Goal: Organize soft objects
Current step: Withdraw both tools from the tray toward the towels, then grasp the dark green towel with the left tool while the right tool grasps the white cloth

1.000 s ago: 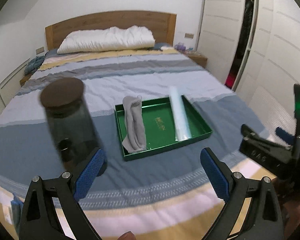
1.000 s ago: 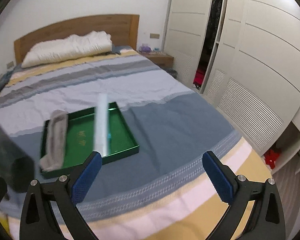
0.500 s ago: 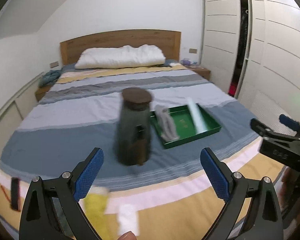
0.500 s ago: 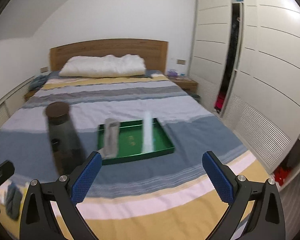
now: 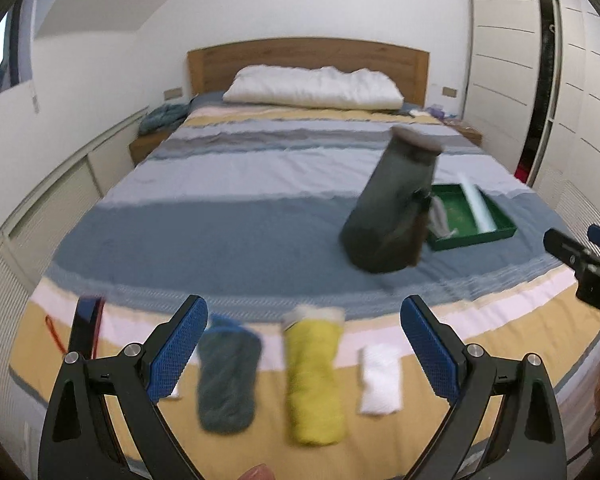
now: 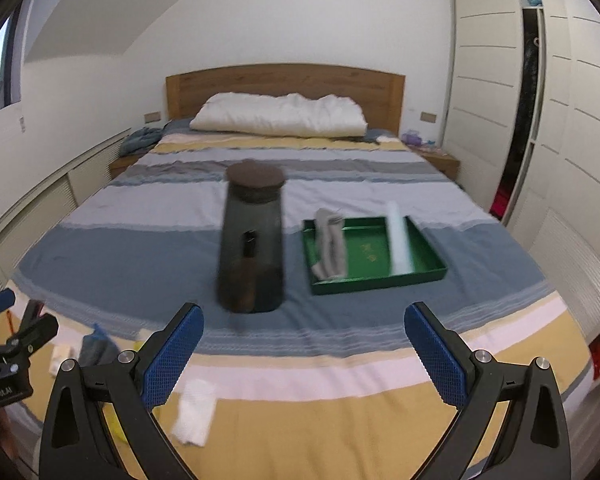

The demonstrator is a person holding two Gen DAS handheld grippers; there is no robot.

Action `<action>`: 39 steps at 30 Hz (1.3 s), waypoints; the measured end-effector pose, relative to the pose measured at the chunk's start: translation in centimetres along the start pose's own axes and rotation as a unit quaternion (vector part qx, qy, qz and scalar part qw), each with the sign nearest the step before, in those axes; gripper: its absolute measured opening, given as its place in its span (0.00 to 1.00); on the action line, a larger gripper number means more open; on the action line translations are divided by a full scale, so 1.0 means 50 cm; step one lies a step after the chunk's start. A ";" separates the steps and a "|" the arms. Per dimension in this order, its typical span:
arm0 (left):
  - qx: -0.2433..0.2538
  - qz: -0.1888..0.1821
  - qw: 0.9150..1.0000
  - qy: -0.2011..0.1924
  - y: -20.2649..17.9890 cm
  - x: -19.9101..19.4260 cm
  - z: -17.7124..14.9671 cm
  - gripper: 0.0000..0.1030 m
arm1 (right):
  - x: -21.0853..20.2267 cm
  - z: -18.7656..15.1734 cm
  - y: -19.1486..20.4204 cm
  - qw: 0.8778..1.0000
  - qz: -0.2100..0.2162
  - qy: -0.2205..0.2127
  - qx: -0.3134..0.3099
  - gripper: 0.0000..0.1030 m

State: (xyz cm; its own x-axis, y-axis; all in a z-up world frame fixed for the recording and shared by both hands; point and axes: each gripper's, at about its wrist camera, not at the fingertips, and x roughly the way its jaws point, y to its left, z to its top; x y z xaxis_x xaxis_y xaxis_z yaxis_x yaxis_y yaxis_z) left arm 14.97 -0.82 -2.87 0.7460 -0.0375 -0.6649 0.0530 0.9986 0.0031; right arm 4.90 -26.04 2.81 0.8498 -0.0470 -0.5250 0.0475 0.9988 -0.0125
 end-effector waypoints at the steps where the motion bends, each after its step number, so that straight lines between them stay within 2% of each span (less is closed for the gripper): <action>1: -0.005 -0.002 1.000 0.008 0.018 0.006 -0.014 0.92 | 0.008 -0.005 0.012 1.000 0.000 0.004 -0.005 1.00; 6: -0.020 0.023 0.999 0.044 0.102 0.043 -0.085 0.92 | 0.041 -0.033 0.068 0.999 0.012 0.036 -0.021 0.99; 9: -0.032 0.019 0.997 0.075 0.138 0.074 -0.123 0.92 | 0.066 -0.063 0.107 0.997 0.018 0.062 -0.038 0.99; 13: -0.028 0.020 0.995 0.091 0.163 0.104 -0.159 0.92 | 0.111 -0.084 0.142 0.994 0.028 0.092 -0.048 0.99; 18: -0.012 0.011 0.994 0.110 0.154 0.151 -0.180 0.92 | 0.200 -0.101 0.175 0.989 0.031 0.134 -0.053 0.97; 25: -0.020 -0.011 0.988 0.154 0.167 0.218 -0.201 0.91 | 0.325 -0.141 0.199 0.980 0.031 0.185 -0.062 0.93; 31: -0.019 -0.031 0.984 0.175 0.168 0.261 -0.206 0.91 | 0.398 -0.176 0.208 0.974 0.031 0.215 -0.061 0.88; 39: -0.013 -0.030 0.980 0.196 0.172 0.312 -0.204 0.91 | 0.449 -0.193 0.221 0.969 0.035 0.237 -0.060 0.84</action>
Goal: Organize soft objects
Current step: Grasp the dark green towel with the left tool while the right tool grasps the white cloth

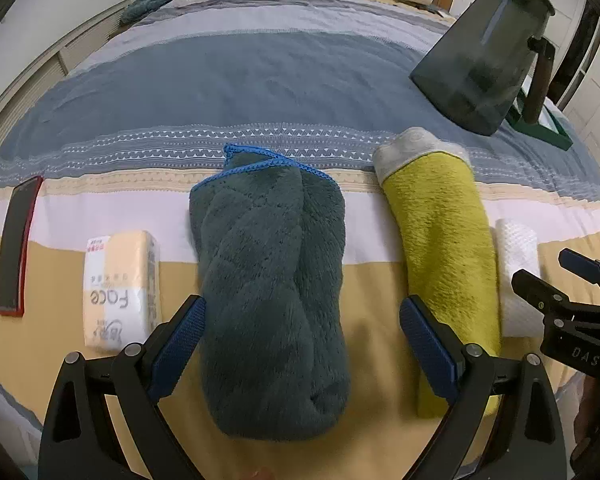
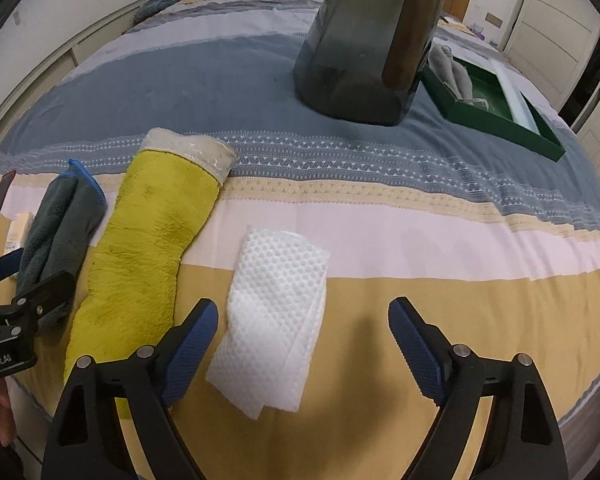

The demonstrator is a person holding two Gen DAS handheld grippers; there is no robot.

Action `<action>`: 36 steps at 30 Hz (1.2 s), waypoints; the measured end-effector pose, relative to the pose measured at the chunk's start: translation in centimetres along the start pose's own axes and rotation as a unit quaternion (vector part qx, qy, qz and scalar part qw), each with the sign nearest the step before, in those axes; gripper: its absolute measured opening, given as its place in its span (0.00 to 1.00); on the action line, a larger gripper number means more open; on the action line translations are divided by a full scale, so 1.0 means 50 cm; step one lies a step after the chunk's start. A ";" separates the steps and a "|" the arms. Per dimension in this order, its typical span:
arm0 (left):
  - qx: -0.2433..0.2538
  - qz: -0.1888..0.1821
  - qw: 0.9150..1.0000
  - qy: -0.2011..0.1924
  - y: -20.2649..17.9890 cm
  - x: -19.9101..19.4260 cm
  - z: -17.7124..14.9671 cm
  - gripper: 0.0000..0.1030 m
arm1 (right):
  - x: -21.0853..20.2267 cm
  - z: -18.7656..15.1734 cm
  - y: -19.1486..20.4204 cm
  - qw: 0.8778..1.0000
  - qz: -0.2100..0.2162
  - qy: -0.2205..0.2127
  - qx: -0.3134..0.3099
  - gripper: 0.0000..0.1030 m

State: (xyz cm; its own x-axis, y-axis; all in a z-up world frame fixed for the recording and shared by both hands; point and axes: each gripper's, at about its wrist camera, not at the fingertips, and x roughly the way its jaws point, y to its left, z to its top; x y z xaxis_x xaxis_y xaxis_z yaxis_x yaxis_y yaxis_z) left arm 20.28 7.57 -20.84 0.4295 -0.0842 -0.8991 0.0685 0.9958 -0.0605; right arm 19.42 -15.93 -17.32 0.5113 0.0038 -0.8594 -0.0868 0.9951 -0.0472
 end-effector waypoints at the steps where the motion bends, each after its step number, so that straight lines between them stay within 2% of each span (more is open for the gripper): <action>1: 0.000 0.001 1.000 0.002 0.001 0.004 0.002 0.91 | 0.008 0.002 0.002 1.000 -0.001 0.003 -0.001 0.84; 9: -0.015 -0.003 0.999 0.029 0.024 0.045 0.018 0.91 | 0.061 0.009 0.023 1.000 -0.006 0.025 -0.008 0.79; 16: -0.009 0.004 0.999 0.040 0.023 0.069 0.025 0.91 | 0.086 0.019 0.027 0.999 -0.007 0.031 -0.007 0.74; 21: -0.005 0.012 0.999 0.041 0.019 0.075 0.031 0.91 | 0.092 0.021 0.028 0.999 0.000 0.030 -0.016 0.57; 25: -0.004 0.013 0.999 0.043 0.020 0.081 0.042 0.91 | 0.093 0.021 0.027 0.999 0.003 0.028 -0.019 0.49; 30: -0.009 0.014 0.999 0.041 0.018 0.085 0.045 0.81 | 0.093 0.017 0.024 0.999 0.000 0.023 -0.026 0.34; 36: -0.010 0.021 0.999 0.039 0.030 0.083 0.045 0.67 | 0.084 0.012 0.031 0.999 -0.002 0.023 -0.030 0.26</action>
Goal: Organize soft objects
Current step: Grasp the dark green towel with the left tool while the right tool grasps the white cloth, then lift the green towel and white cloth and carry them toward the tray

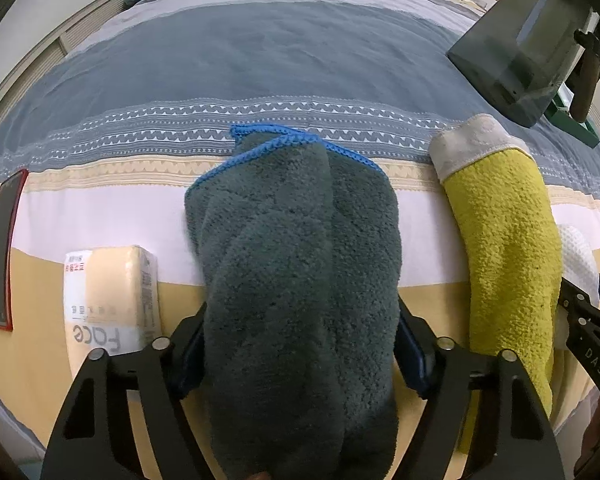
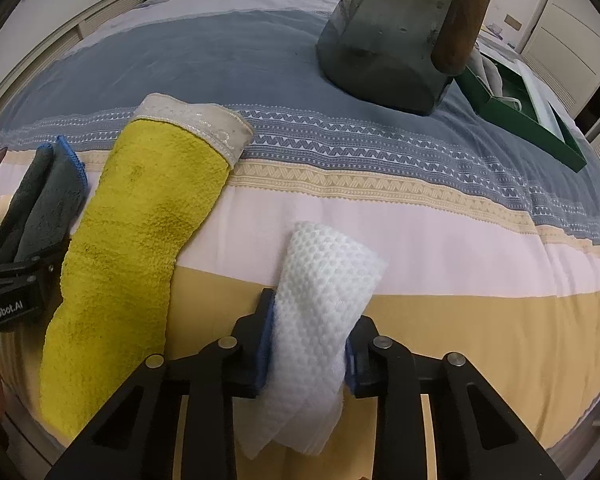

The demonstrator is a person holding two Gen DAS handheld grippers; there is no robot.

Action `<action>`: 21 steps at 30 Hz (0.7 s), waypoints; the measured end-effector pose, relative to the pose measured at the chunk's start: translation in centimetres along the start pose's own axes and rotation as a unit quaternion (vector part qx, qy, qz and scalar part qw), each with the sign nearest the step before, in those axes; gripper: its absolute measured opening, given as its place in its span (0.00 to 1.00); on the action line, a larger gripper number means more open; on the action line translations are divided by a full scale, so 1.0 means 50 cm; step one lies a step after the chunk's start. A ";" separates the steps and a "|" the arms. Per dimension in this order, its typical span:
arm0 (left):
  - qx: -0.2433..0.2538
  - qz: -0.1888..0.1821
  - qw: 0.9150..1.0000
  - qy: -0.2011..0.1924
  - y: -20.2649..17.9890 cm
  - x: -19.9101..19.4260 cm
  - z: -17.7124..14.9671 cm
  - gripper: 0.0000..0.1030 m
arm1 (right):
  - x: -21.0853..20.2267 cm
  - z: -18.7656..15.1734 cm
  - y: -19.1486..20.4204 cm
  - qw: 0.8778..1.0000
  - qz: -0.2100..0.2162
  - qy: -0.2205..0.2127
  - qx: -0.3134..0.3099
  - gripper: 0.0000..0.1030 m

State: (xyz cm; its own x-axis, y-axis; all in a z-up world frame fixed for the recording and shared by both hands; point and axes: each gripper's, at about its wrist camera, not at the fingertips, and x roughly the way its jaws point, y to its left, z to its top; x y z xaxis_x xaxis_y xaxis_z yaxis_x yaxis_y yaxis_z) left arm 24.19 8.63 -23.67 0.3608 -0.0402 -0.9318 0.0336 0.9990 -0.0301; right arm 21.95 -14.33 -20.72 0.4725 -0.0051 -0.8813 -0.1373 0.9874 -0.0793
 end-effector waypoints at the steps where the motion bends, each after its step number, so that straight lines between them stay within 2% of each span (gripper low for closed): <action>1: 0.000 0.002 1.000 0.000 0.000 0.000 0.000 0.66 | -0.001 0.000 0.000 1.000 0.001 0.000 0.001 0.26; 4: 0.002 0.008 1.000 0.002 0.000 -0.003 0.001 0.63 | -0.002 0.001 -0.002 1.000 0.002 0.001 0.002 0.22; 6: 0.000 0.011 1.000 0.002 0.010 -0.012 -0.007 0.60 | -0.003 0.002 -0.003 1.000 0.001 0.000 0.004 0.15; 8: 0.000 0.013 1.000 0.003 0.010 -0.015 -0.007 0.58 | -0.004 0.003 -0.005 1.000 0.002 -0.001 0.004 0.14; 15: -0.004 0.020 1.000 -0.005 0.015 -0.031 -0.009 0.40 | -0.006 0.004 -0.006 1.000 0.000 -0.003 0.005 0.12; 21: -0.007 0.023 1.000 -0.010 0.018 -0.042 -0.014 0.36 | -0.014 0.003 -0.011 1.000 0.002 -0.005 0.011 0.11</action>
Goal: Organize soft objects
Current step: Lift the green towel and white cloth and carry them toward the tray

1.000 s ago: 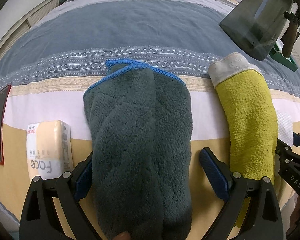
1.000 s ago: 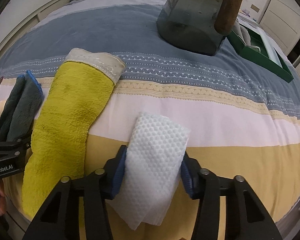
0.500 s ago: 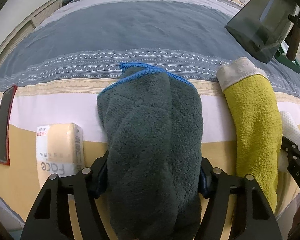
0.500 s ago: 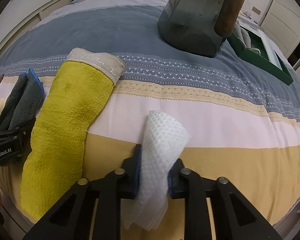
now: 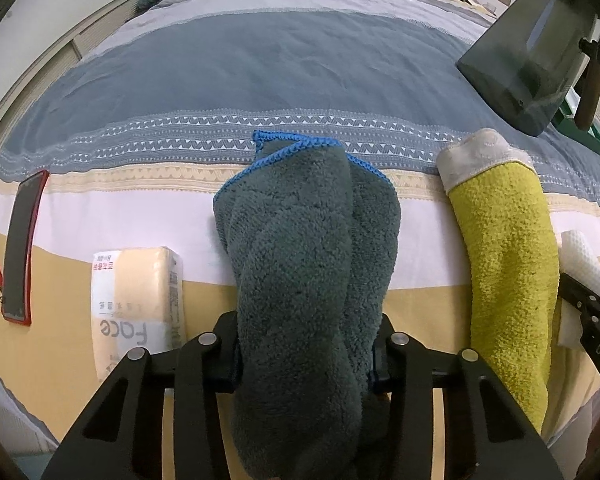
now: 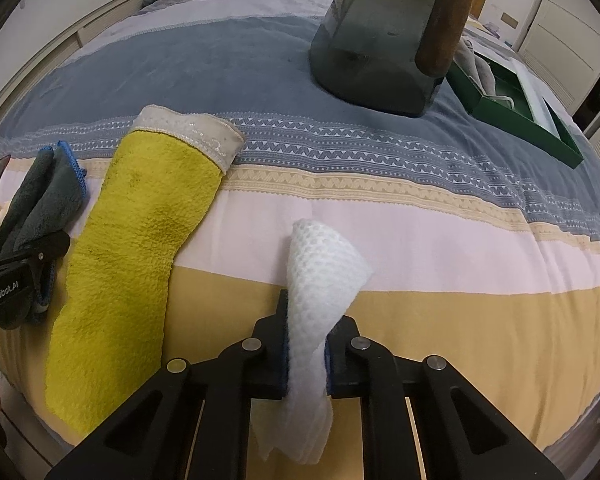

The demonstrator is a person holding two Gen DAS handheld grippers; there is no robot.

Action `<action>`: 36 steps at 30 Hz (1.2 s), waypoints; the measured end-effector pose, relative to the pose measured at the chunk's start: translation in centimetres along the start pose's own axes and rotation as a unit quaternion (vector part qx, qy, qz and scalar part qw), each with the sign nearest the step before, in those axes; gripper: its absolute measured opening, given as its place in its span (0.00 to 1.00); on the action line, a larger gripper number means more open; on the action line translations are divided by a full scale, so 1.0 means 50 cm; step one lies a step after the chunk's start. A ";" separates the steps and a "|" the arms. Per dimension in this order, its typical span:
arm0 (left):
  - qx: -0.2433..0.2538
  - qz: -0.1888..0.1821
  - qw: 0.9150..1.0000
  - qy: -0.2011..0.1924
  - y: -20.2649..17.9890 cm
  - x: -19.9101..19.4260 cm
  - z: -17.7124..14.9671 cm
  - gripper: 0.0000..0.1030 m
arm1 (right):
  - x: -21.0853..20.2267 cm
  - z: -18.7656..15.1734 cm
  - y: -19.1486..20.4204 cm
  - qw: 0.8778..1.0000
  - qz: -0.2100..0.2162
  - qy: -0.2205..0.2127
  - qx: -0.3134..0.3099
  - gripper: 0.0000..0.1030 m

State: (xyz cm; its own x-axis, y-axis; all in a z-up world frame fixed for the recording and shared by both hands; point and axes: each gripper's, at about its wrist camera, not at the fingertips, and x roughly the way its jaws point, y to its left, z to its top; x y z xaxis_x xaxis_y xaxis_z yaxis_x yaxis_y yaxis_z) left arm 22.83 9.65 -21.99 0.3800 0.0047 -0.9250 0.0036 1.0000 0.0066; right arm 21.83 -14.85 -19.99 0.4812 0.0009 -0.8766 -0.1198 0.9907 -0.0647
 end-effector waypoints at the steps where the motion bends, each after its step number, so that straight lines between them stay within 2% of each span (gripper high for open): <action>1: -0.001 0.001 1.000 -0.001 -0.002 -0.001 0.002 0.36 | -0.002 0.000 -0.001 1.000 0.000 -0.001 0.001 0.11; 23: -0.018 -0.002 0.999 -0.047 -0.003 -0.104 -0.009 0.34 | -0.116 -0.018 -0.046 0.998 0.020 -0.049 0.017 0.10; 36: -0.035 0.004 0.997 -0.067 -0.003 -0.150 -0.006 0.34 | -0.184 -0.009 -0.025 0.997 0.026 -0.075 0.012 0.10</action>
State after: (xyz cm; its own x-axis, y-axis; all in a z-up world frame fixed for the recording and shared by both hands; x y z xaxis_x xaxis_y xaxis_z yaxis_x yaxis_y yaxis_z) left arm 19.69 9.49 -15.19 0.4999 0.0159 -0.8659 -0.0630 0.9979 -0.0180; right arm 17.17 -16.15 -12.07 0.5997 0.0707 -0.7971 -0.1276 0.9918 -0.0081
